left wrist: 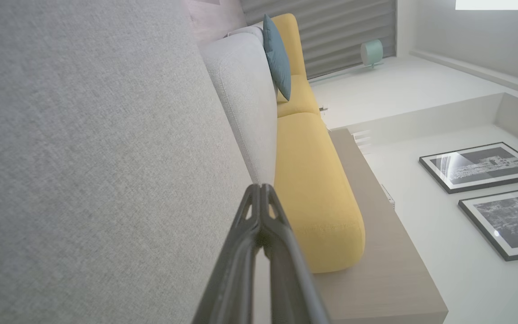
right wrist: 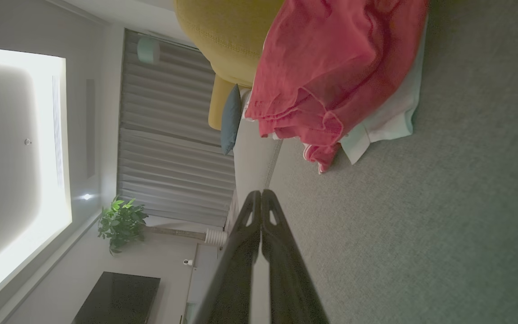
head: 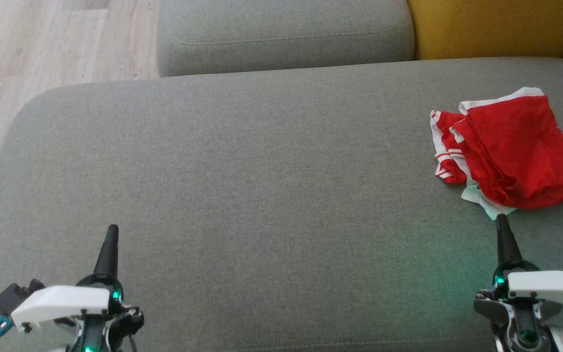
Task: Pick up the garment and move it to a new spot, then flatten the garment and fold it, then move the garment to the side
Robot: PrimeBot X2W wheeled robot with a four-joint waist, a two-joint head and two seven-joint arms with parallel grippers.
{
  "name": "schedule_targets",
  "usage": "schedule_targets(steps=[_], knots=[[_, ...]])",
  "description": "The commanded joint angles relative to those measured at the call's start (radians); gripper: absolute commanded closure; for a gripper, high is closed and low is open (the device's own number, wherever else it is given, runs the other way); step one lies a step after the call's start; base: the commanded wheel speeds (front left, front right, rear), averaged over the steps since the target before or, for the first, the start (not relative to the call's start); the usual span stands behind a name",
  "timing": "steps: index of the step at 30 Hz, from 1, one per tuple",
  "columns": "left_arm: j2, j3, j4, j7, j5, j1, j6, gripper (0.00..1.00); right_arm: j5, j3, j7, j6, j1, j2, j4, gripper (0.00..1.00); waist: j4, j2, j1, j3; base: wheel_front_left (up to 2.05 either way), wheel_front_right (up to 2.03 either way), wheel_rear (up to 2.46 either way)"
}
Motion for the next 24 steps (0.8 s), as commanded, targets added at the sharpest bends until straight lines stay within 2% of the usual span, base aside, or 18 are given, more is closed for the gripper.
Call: schedule_targets(steps=[1, 24], knots=[[0.015, 0.041, -0.029, 0.011, -0.033, -0.062, -0.009, 1.00, 0.037, 0.008, 0.009, -0.001, -0.055, -0.020, -0.042, 1.00, 0.000, -0.0001, 0.0000, 0.001, 0.00, 0.00, 0.00], [0.017, 0.085, -0.010, 0.079, -0.287, -0.095, -0.031, 1.00, 0.302, -0.037, 0.078, -0.001, -0.069, -0.019, -0.055, 1.00, 0.001, -0.0001, 0.0000, 0.009, 0.00, 0.00, 0.00]])
